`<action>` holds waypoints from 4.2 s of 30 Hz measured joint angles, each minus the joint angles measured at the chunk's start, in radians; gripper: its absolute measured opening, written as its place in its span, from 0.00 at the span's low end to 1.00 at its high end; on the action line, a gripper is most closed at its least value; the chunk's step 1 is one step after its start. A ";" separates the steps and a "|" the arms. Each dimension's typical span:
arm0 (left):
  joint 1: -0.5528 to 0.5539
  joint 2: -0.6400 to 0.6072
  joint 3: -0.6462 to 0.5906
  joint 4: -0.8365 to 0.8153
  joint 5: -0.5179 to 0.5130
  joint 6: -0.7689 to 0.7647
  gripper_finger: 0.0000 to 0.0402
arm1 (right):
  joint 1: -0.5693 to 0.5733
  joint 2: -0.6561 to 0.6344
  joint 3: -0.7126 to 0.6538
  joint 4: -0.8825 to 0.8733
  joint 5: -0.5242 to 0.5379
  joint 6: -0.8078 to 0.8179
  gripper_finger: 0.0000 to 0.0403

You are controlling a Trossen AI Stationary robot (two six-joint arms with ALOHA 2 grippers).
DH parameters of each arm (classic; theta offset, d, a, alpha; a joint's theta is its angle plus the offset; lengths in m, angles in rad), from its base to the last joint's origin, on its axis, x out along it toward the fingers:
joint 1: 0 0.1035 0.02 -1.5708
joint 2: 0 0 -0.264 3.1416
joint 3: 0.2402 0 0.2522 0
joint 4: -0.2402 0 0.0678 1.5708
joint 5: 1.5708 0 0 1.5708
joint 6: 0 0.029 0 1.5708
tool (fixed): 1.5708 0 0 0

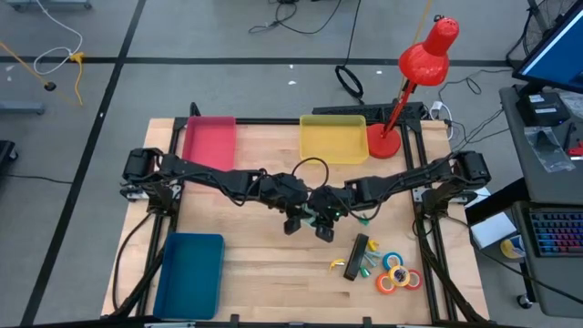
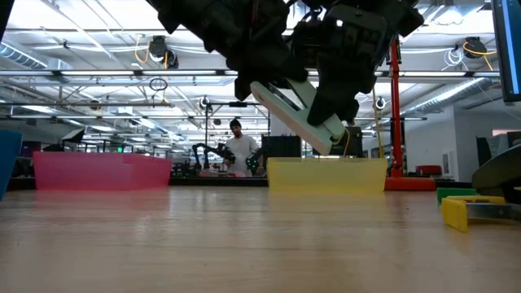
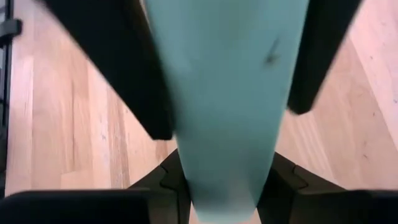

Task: Pick and place Stapler, Stapler remover, tape
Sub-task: Put the light blue stapler into the red bin, then put the black stapler into the red bin

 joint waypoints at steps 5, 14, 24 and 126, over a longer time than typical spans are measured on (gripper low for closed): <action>0.014 -0.001 0.000 -0.003 0.053 -0.018 0.32 | 0.000 0.000 0.000 0.003 -0.006 0.010 0.28; 0.019 -0.001 0.001 -0.031 0.052 -0.080 0.32 | -0.003 0.002 0.000 -0.009 -0.010 0.047 0.50; 0.019 -0.040 0.000 -0.212 0.009 -0.159 0.32 | -0.010 0.002 0.000 -0.034 -0.028 0.063 0.67; 0.582 -0.976 -0.802 0.109 -0.412 -0.121 0.38 | -0.103 -0.200 -0.002 -0.649 -0.318 0.585 0.63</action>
